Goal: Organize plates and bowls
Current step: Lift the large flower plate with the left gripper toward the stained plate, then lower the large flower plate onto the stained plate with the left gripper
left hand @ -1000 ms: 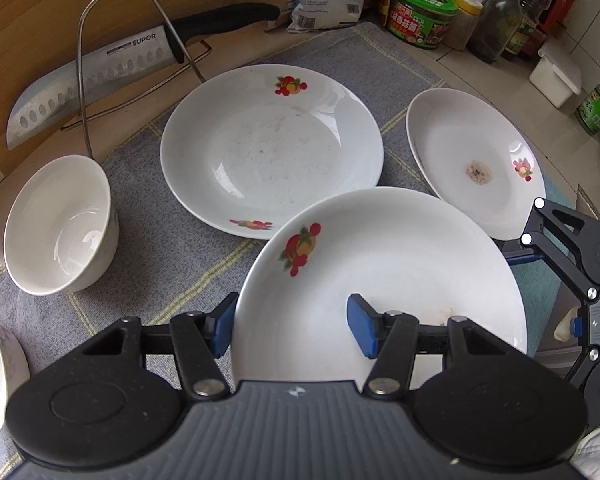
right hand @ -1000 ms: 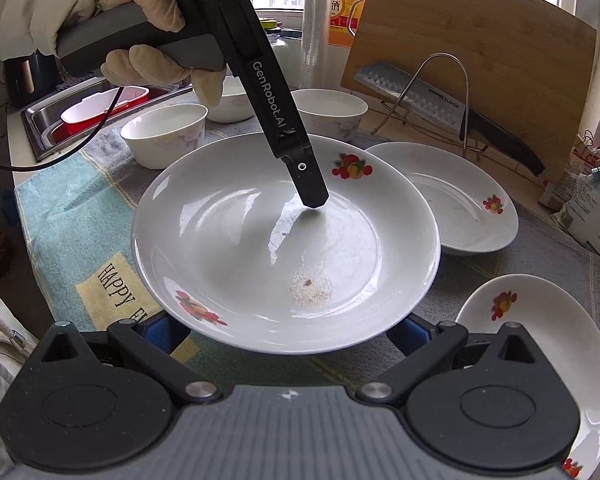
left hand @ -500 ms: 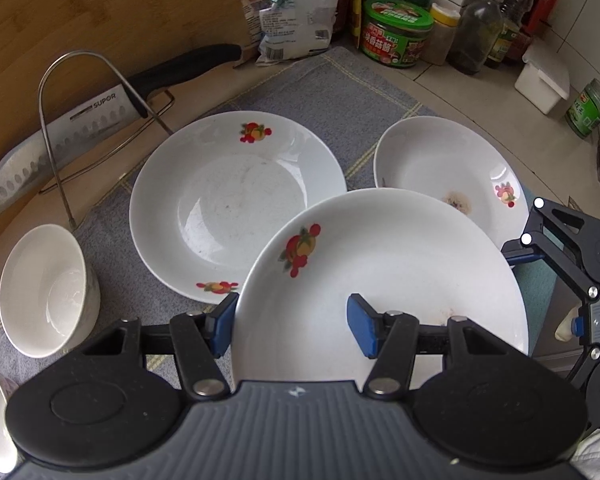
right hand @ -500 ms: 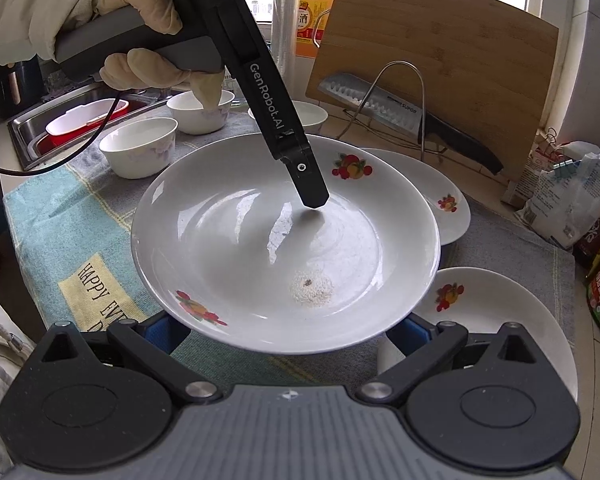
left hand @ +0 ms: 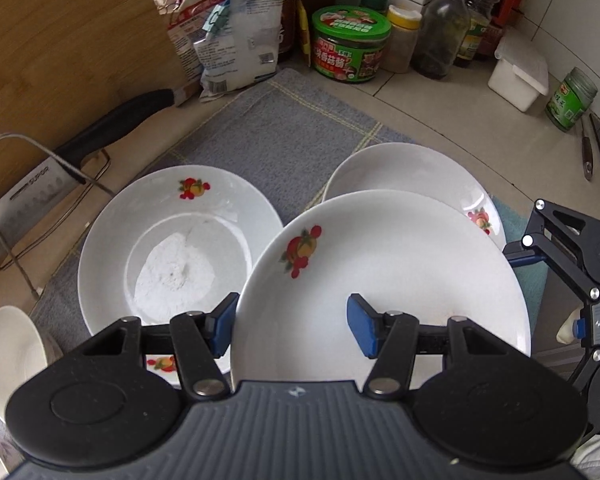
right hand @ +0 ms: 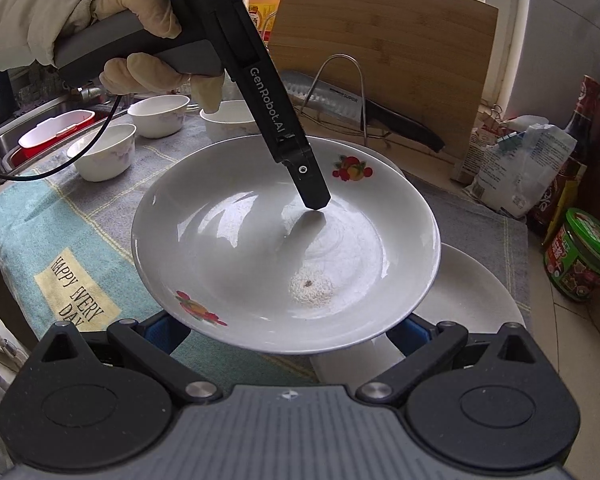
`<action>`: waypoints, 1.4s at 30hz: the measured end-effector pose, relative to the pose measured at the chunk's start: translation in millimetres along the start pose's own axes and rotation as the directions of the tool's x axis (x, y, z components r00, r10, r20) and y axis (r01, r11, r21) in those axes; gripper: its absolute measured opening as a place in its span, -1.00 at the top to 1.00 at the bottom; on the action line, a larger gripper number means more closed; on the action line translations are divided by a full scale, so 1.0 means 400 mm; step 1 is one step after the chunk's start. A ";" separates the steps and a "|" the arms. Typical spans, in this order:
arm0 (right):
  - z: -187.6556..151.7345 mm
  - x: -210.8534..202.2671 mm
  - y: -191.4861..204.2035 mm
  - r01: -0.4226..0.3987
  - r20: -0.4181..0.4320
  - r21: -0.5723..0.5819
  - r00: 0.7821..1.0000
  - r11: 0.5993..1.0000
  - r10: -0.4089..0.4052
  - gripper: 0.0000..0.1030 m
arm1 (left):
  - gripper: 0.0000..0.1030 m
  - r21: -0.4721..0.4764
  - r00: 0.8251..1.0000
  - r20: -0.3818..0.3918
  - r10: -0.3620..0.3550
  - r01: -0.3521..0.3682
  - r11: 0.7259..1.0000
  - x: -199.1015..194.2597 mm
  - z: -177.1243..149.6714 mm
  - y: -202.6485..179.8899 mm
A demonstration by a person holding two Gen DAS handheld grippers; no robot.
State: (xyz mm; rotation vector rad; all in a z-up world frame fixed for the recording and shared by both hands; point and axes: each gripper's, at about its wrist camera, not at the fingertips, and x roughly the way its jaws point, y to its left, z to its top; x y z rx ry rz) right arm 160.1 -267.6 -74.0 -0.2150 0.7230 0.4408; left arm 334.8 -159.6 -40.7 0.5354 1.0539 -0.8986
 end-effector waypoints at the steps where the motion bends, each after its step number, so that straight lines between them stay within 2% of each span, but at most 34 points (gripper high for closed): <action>1: -0.005 -0.003 -0.008 0.008 -0.002 0.008 1.000 1.000 -0.008 -1.00 | -0.09 0.011 1.000 0.000 -0.004 0.004 1.000 0.007 0.011 -0.008; 11: -0.053 -0.037 -0.086 0.097 -0.027 0.079 0.995 0.992 -0.095 -1.00 | -0.09 0.114 0.999 0.002 -0.050 0.050 0.992 0.081 0.127 -0.085; 18: -0.072 -0.043 -0.130 0.137 -0.038 0.115 0.990 0.984 -0.134 -1.00 | -0.10 0.152 0.997 -0.002 -0.071 0.070 0.986 0.120 0.181 -0.114; 28: -0.088 -0.018 -0.158 0.147 -0.064 0.153 0.988 0.977 -0.139 -1.00 | -0.10 0.162 0.995 -0.028 -0.092 0.095 0.982 0.181 0.205 -0.116; 42: -0.085 -0.005 -0.169 0.114 -0.076 0.198 0.992 0.974 -0.100 -1.00 | -0.13 0.120 0.993 -0.044 -0.108 0.113 0.986 0.218 0.202 -0.091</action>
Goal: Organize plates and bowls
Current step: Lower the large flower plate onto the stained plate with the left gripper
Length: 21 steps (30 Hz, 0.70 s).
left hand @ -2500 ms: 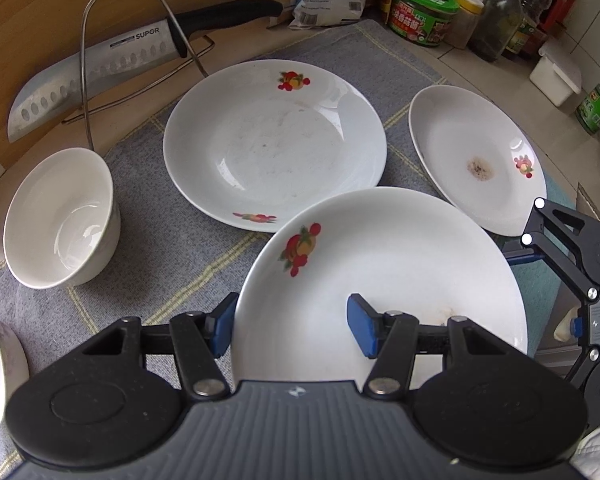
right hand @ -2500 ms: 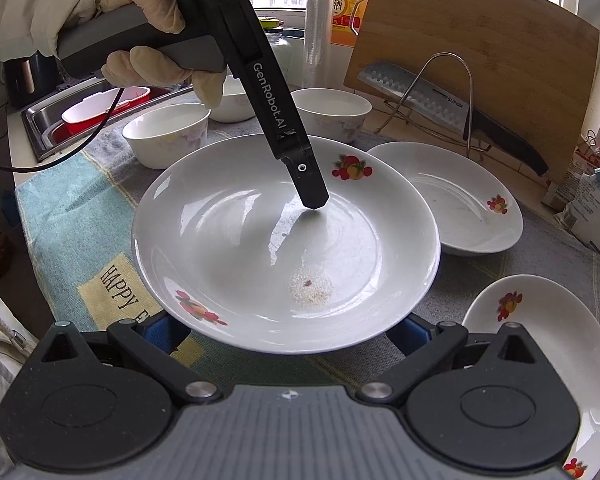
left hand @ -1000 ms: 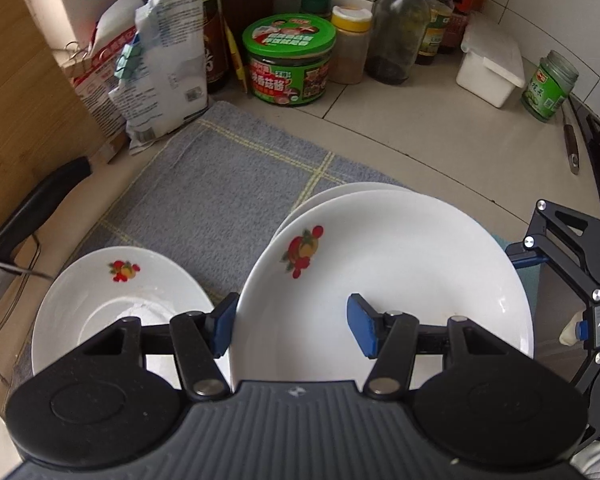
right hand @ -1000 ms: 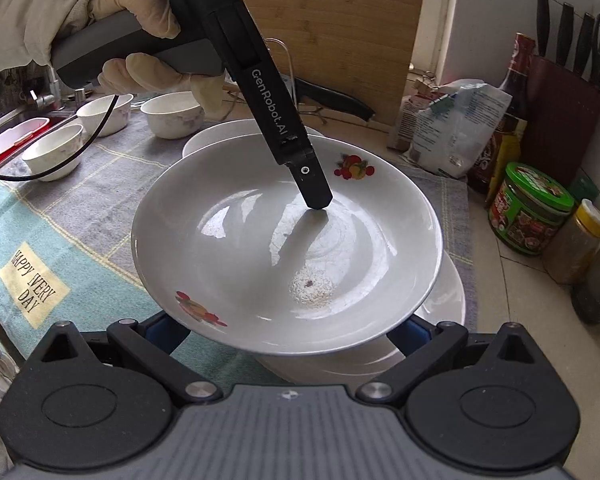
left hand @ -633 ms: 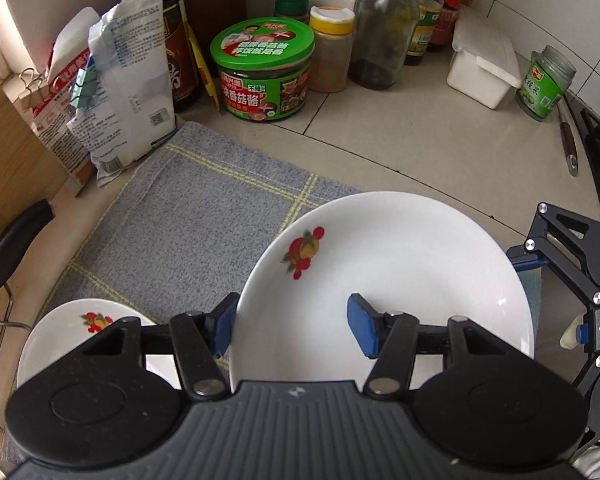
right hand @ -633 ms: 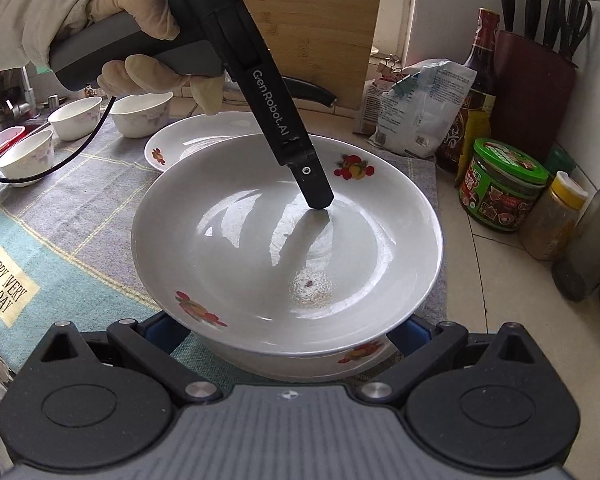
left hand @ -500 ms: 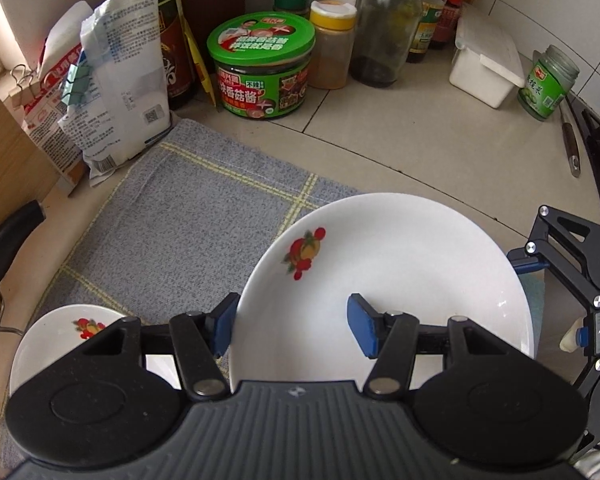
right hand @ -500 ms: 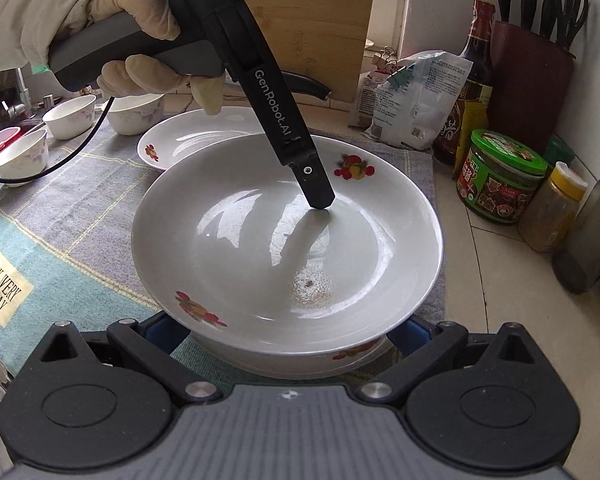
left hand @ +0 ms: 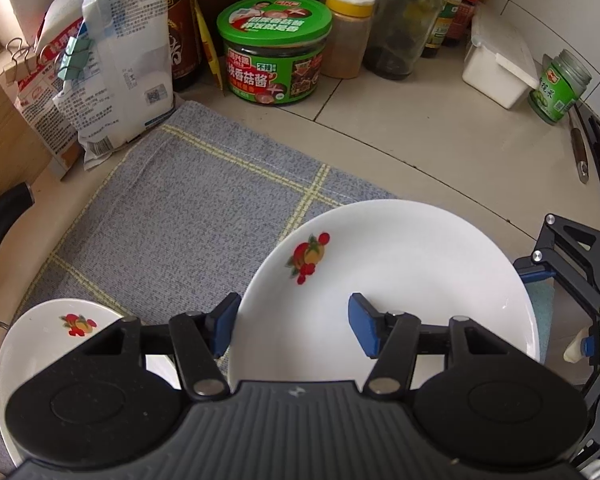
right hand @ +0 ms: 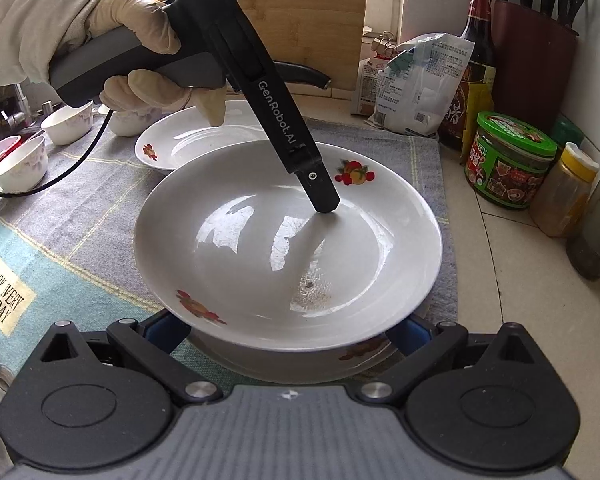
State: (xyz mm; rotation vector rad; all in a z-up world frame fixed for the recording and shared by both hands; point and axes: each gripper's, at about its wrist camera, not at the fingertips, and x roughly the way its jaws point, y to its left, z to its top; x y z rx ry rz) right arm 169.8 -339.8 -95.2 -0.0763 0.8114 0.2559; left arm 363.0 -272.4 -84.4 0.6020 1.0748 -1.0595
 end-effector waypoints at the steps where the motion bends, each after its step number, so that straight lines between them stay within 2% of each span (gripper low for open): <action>1: 0.001 0.001 0.000 -0.002 -0.002 0.002 1.000 1.000 0.002 -1.00 | -0.13 -0.002 1.000 -0.001 -0.001 0.001 1.000 0.002 0.000 0.002; 21: 0.005 0.005 0.009 -0.003 -0.026 0.033 1.000 0.999 0.004 -1.00 | -0.15 -0.023 1.000 0.013 0.010 -0.010 1.000 0.011 0.006 0.009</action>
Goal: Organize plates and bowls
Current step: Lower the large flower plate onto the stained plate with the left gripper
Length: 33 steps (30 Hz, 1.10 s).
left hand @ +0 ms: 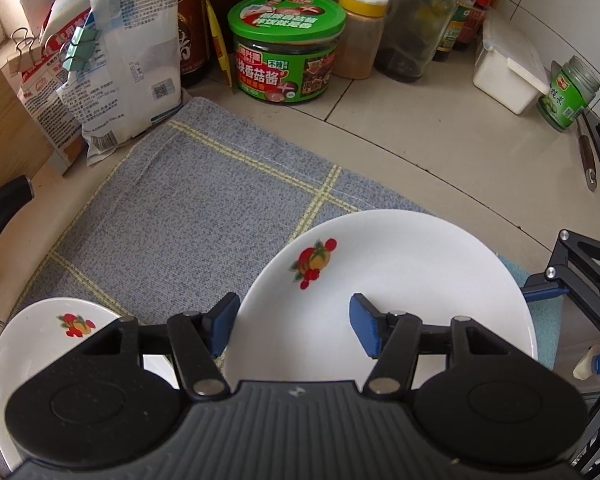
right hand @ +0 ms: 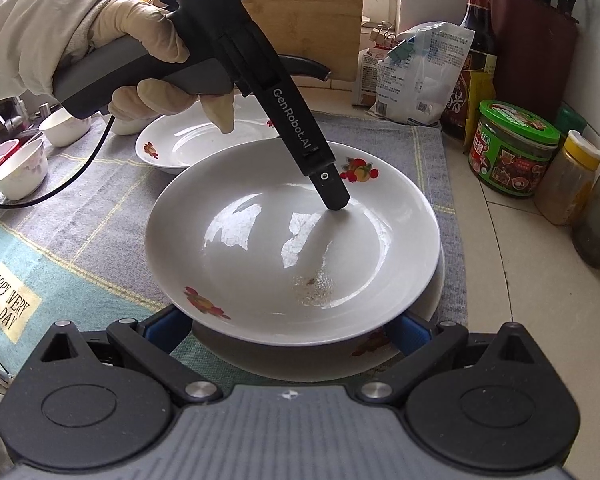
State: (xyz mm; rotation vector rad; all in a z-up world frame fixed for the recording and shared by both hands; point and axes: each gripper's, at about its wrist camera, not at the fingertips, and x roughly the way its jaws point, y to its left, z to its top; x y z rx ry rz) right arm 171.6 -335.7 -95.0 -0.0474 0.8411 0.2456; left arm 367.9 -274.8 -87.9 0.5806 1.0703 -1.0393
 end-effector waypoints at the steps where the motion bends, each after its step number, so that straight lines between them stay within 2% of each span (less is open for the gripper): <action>1: 0.000 0.000 0.002 0.002 -0.002 0.001 1.000 1.000 -0.002 -1.00 | -0.15 0.000 1.000 0.002 0.000 0.000 1.000 0.000 0.000 -0.001; 19: 0.010 -0.016 0.025 0.056 -0.047 0.019 0.997 0.998 -0.055 -1.00 | -0.15 -0.026 0.999 0.030 -0.013 0.014 1.000 -0.009 -0.007 0.001; 22: 0.005 -0.021 0.023 0.094 -0.054 0.015 0.994 0.995 -0.093 -1.00 | -0.15 -0.023 0.999 0.032 -0.020 0.021 1.000 -0.010 -0.008 -0.002; 26: -0.005 -0.019 0.020 0.095 -0.079 0.011 0.992 0.995 -0.094 -1.00 | -0.17 -0.019 0.999 0.032 -0.019 0.020 1.000 -0.009 -0.009 -0.006; 29: -0.011 -0.019 0.012 0.082 -0.075 0.056 0.994 0.995 -0.078 -1.00 | -0.19 -0.026 0.999 0.038 -0.019 0.020 0.999 -0.013 -0.012 -0.005; 30: -0.012 -0.018 0.009 0.079 -0.075 0.064 0.994 0.995 -0.074 -1.00 | -0.21 -0.029 0.999 0.041 -0.018 0.019 0.999 -0.016 -0.013 -0.005; 33: -0.016 -0.020 0.014 0.083 -0.062 0.067 0.995 0.994 -0.079 -1.00 | -0.50 -0.029 0.998 0.068 -0.002 0.004 1.000 -0.033 -0.021 -0.008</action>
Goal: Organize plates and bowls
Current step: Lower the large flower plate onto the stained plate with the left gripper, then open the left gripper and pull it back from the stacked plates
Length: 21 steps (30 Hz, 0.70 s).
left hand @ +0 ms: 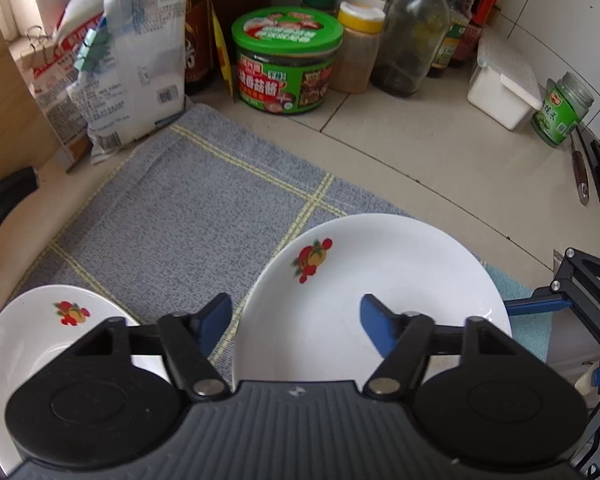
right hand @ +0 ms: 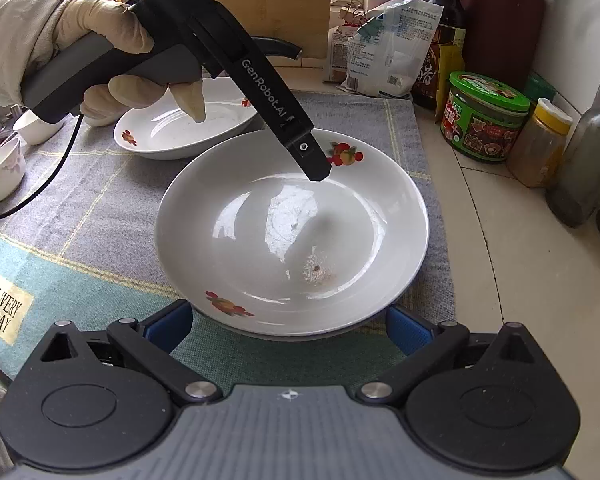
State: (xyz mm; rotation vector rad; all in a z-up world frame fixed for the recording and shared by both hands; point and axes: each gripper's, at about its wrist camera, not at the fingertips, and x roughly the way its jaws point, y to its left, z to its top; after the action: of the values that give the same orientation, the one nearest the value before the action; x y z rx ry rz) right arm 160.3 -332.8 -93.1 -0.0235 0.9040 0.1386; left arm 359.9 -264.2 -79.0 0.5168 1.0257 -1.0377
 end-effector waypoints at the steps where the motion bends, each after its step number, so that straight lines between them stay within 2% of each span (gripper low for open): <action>1: -0.001 -0.001 0.002 0.003 0.004 -0.003 1.000 1.000 -0.003 -1.00 | -0.61 0.002 1.000 0.012 0.005 -0.005 1.000 -0.007 -0.002 -0.002; 3: -0.003 -0.002 0.003 0.006 0.009 -0.004 1.000 1.000 -0.006 -1.00 | -0.71 0.004 0.999 0.042 0.017 -0.017 1.000 -0.024 -0.007 -0.004; 12: -0.021 -0.011 0.014 0.042 0.005 0.000 0.999 0.999 -0.042 -1.00 | -0.78 -0.004 0.986 0.136 0.100 -0.101 0.995 -0.100 -0.056 -0.035; 17: -0.023 -0.039 0.010 0.053 0.032 0.027 0.998 0.998 -0.054 -1.00 | -0.82 -0.022 0.963 0.205 0.176 -0.175 0.984 -0.164 -0.121 -0.074; 21: -0.018 -0.060 0.021 0.065 0.064 0.031 0.996 0.997 -0.067 -1.00 | -0.85 -0.058 0.944 0.227 0.241 -0.234 0.971 -0.208 -0.181 -0.096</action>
State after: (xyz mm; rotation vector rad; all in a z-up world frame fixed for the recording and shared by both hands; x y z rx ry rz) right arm 138.9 -327.7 -78.3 -0.0221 0.8389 0.0644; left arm 282.8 -188.1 -35.3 0.4687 0.7493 -0.8434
